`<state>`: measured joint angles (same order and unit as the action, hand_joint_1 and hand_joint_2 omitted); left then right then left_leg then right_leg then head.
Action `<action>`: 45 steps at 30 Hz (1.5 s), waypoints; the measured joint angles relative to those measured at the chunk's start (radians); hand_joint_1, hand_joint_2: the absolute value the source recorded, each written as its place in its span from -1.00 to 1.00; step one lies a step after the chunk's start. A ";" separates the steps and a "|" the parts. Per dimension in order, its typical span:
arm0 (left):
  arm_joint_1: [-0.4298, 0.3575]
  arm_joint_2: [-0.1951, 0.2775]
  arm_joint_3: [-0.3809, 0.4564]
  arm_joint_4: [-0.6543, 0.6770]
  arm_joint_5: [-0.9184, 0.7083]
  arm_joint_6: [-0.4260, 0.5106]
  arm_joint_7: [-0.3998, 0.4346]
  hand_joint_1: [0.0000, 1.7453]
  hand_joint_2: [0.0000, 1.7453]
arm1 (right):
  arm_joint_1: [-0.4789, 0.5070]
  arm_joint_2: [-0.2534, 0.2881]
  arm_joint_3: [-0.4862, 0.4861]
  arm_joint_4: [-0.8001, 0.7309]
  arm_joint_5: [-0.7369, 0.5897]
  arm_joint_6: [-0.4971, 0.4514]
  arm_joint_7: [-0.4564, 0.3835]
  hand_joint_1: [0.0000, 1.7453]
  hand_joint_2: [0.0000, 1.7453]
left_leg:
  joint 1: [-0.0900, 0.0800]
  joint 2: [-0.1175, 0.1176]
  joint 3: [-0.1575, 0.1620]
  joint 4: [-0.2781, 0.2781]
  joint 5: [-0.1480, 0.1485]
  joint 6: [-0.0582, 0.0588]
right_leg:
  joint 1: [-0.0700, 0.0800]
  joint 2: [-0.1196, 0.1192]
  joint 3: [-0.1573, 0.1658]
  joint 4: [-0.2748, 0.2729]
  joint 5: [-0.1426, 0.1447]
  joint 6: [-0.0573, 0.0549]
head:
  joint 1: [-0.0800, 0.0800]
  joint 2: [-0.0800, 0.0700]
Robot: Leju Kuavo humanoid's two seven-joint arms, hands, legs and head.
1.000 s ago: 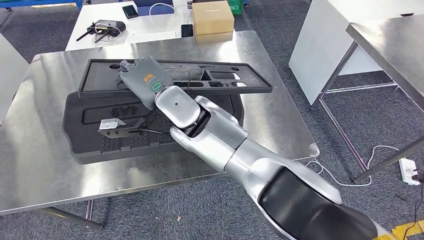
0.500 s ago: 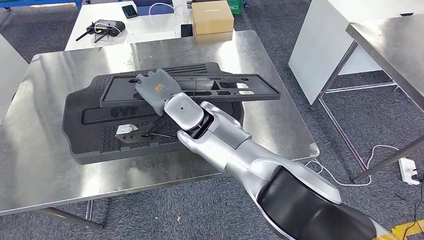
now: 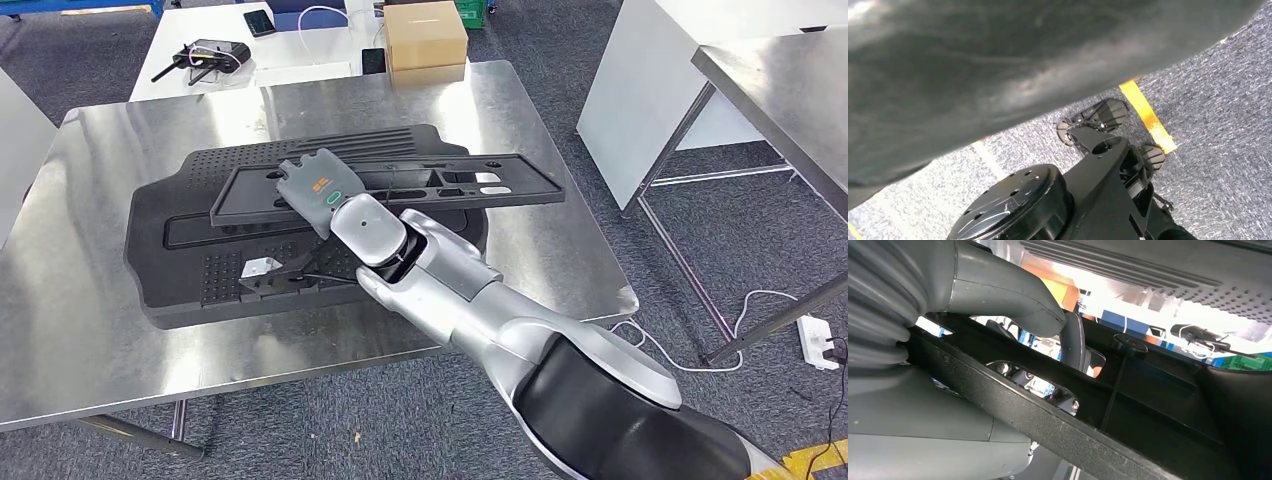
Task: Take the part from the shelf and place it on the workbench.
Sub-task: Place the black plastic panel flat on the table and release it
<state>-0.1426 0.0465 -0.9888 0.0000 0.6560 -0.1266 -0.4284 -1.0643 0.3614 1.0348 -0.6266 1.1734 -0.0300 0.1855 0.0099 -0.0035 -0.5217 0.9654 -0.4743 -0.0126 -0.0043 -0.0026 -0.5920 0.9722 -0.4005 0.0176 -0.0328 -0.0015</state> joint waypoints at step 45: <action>-0.002 0.020 0.000 -0.046 0.049 -0.017 0.077 -1.00 -1.00 | -0.002 0.000 0.036 0.033 -0.018 0.001 0.004 1.00 1.00 | 0.000 0.000 0.000 0.000 0.000 0.000 | 0.000 0.000 0.000 0.000 0.000 0.000 | 0.000 0.000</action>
<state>-0.1447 0.0670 -0.9887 -0.0459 0.7054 -0.1435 -0.3516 -1.0658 0.3615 1.0708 -0.5932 1.1552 -0.0286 0.1896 0.0099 -0.0035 -0.5213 0.9654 -0.4743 -0.0126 -0.0043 -0.0024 -0.5917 0.9722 -0.4005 0.0176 -0.0328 -0.0015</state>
